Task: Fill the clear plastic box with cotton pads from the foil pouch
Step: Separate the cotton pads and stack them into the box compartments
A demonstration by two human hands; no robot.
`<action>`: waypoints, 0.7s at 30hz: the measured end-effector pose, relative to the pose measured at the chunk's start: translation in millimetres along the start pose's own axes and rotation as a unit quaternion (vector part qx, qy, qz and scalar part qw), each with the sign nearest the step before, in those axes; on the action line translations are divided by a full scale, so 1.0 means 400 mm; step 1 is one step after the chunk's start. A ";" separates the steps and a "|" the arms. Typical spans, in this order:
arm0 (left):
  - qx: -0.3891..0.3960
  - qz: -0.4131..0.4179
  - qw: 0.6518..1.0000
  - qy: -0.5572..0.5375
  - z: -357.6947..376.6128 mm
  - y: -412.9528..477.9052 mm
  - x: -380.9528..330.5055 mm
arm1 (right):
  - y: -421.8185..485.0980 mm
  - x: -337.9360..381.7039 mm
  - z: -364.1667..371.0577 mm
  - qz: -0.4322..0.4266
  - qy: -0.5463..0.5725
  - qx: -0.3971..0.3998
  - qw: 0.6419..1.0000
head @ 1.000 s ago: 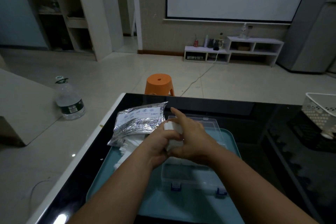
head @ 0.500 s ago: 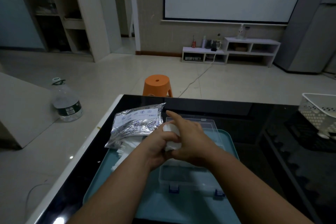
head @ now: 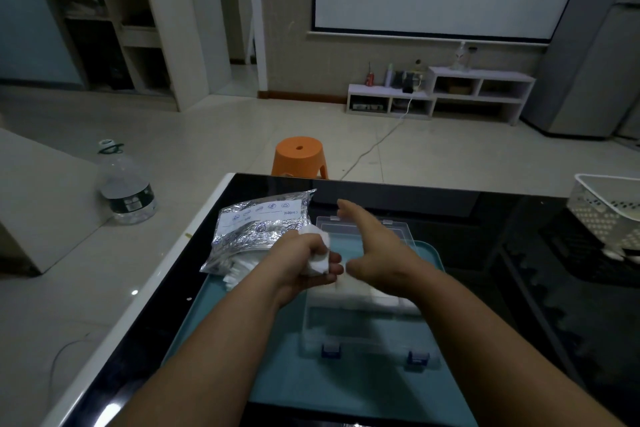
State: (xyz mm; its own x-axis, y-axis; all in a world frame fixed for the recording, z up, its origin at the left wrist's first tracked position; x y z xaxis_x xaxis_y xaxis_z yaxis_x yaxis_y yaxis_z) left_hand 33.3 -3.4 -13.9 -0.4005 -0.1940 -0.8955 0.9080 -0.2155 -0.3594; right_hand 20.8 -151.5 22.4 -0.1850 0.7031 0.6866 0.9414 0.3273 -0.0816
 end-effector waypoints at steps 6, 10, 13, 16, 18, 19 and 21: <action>-0.062 0.036 0.997 0.038 -0.006 0.004 -0.012 | 0.011 -0.041 -0.022 0.077 0.115 -0.107 0.985; -0.076 0.049 0.995 0.043 -0.014 -0.006 -0.018 | -0.004 -0.029 -0.007 0.102 0.209 -0.060 0.971; -0.038 0.038 0.997 0.054 -0.023 -0.030 -0.024 | -0.024 -0.012 0.030 0.110 0.249 -0.031 0.962; -0.018 0.020 0.998 0.063 -0.034 -0.050 -0.019 | -0.046 -0.001 0.058 0.123 0.251 -0.034 0.960; -0.008 0.001 0.996 0.086 -0.036 -0.067 -0.010 | -0.059 -0.001 0.069 0.125 0.229 -0.052 0.964; -0.002 -0.003 0.995 0.099 -0.035 -0.075 -0.004 | -0.065 -0.004 0.074 0.128 0.216 -0.061 0.966; -0.005 0.002 0.992 0.123 -0.036 -0.092 0.007 | -0.080 -0.010 0.084 0.132 0.186 -0.068 0.971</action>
State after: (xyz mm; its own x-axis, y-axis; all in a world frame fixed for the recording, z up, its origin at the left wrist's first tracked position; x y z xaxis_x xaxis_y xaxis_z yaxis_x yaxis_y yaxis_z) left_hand 0.5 17.8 -7.1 -0.3565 0.0461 -0.9331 0.9109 -0.2050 -0.3582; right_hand -18.0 -143.6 -2.0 0.1594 0.4672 0.8697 0.9752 0.0624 -0.2123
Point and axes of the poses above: each hand's wrist, its own y-axis towards the middle knuckle, its own z-axis out of the palm, x = y × z, the point moved 1 cm from there along y, towards the middle knuckle, and after that the axes turned 5 degrees about x, right-handed, at the moved point
